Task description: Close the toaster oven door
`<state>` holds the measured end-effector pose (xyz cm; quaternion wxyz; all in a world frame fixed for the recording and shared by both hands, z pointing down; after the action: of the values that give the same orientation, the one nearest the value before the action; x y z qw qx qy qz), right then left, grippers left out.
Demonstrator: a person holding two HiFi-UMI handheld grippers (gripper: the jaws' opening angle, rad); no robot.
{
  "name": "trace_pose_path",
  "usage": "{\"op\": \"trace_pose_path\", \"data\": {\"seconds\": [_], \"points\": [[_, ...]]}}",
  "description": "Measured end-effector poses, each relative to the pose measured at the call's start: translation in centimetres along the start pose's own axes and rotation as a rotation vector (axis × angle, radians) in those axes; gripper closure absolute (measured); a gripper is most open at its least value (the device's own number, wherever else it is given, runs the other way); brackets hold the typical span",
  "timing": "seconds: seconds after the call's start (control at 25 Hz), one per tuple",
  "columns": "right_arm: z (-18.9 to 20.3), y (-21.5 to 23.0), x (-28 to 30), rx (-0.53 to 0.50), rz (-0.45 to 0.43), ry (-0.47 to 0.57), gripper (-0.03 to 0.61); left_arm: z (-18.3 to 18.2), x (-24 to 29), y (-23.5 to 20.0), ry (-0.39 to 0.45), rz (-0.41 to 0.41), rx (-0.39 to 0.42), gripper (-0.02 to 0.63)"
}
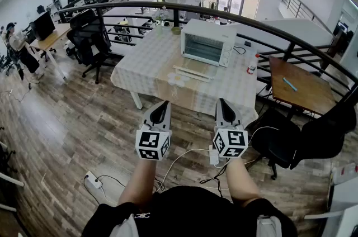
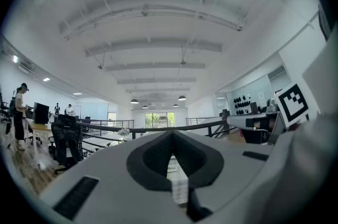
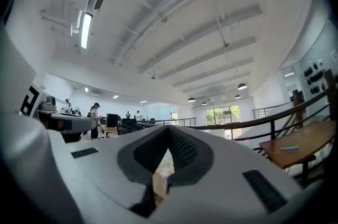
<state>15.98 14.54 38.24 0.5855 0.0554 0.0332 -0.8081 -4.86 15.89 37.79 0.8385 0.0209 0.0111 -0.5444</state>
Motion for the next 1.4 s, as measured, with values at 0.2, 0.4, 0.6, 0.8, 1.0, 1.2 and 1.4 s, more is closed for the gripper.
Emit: {"op": "trace_pose_path", "data": {"seconds": [0.2, 0.4, 0.6, 0.8, 1.0, 1.2, 1.4], "points": [[-0.4, -0.7, 0.4, -0.023, 0.034, 0.008, 0.588, 0.0, -0.1, -0.5, -0.007, 0.014, -0.006, 0.606], [-0.7, -1.3, 0.5, -0.048, 0.048, 0.023, 0.588, 0.0, -0.2, -0.4, -0.012, 0.036, -0.005, 0.607], [-0.1, -2.5, 0.9, -0.035, 0.05, 0.012, 0.588, -0.3, -1.0, -1.1, -0.004, 0.053, -0.002, 0.606], [0.1, -4.8, 1.8, -0.045, 0.056, 0.021, 0.589, -0.1, -1.8, -3.2, 0.002, 0.063, 0.01, 0.606], [1.2, -7.0, 2.4, -0.048, 0.069, 0.013, 0.589, 1.2, -2.5, -5.7, -0.017, 0.059, 0.014, 0.606], [1.7, -7.7, 2.9, -0.039, 0.08, -0.002, 0.589, 1.3, -2.7, -7.3, -0.016, 0.049, 0.022, 0.606], [2.7, -7.3, 4.6, -0.031, 0.09, -0.011, 0.589, 2.4, -1.5, -9.0, -0.028, 0.038, 0.017, 0.606]]}}
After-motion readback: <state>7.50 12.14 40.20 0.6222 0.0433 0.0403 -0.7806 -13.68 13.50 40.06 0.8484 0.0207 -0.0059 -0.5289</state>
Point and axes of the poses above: the fingertips, and each gripper's own axes: x forward along the fingers, y to its right, z out of its underside, the point moved 3 cm from there along -x, backward along the fingers, and after that the axes turned 1 degree about -x, right-handed, at the moved point
